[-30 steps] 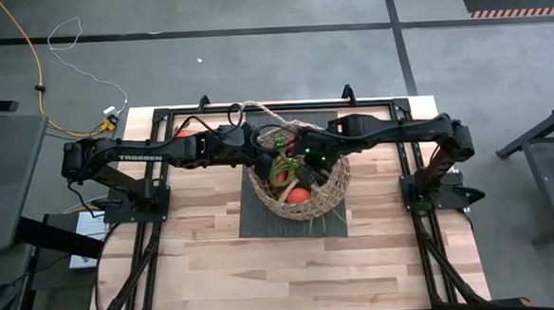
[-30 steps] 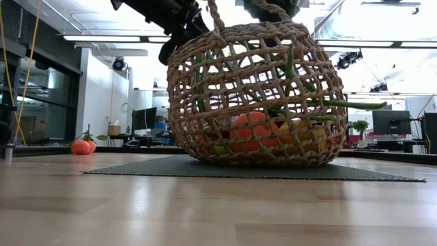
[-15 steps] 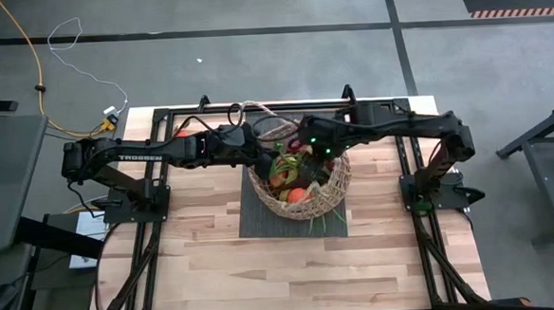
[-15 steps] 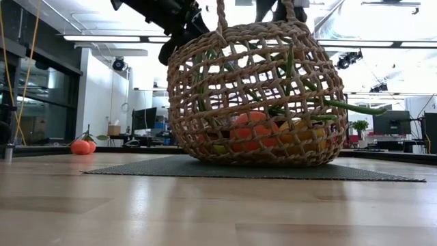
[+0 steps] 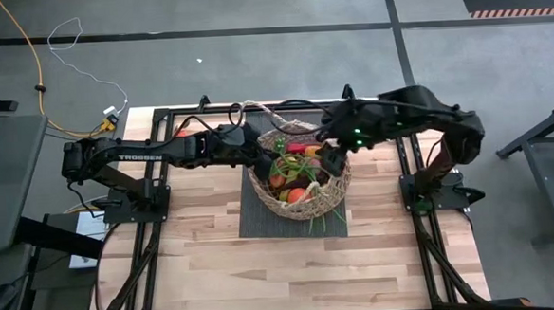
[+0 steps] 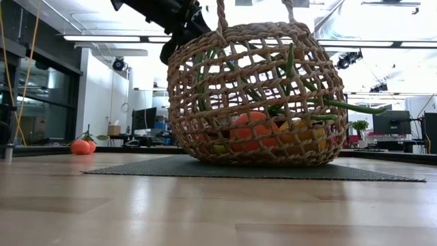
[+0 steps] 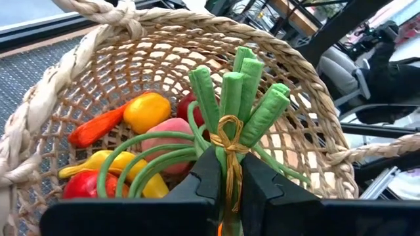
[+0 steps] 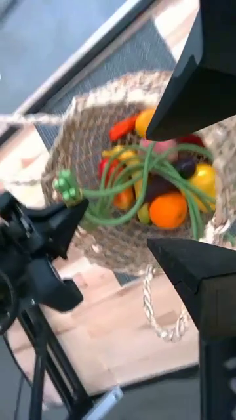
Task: Build produce basket
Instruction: Put the string beans into the woven basket
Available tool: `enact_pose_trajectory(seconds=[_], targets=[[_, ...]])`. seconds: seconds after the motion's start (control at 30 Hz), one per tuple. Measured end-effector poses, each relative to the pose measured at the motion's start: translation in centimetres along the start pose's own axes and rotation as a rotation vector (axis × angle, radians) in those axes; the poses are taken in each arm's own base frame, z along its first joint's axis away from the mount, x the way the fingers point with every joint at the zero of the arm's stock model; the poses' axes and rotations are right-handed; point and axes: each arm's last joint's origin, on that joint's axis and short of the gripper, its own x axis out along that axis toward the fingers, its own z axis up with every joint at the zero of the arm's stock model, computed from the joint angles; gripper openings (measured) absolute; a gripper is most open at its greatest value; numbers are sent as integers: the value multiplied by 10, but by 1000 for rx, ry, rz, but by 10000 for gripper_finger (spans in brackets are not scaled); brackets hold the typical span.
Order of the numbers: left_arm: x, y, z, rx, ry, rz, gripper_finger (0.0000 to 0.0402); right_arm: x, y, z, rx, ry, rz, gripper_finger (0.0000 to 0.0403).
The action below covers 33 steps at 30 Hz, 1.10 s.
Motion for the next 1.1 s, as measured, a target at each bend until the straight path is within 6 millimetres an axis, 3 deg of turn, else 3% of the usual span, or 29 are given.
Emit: enact_pose_trajectory(seconds=[0.2,0.53,0.93,1.1], targets=[[-2,-2,3,2,26,19,12,-21,4,-7,20,-64,-51,243],[-8,-40,30,130,24,57,10,-23,2,-7,45,-96,-87,243],[78,-58,12,135,181,34,11,-23,2,-7,75,-98,-86,243],[96,-54,2,71,213,63,13,-23,2,-7,74,-97,-87,243]])
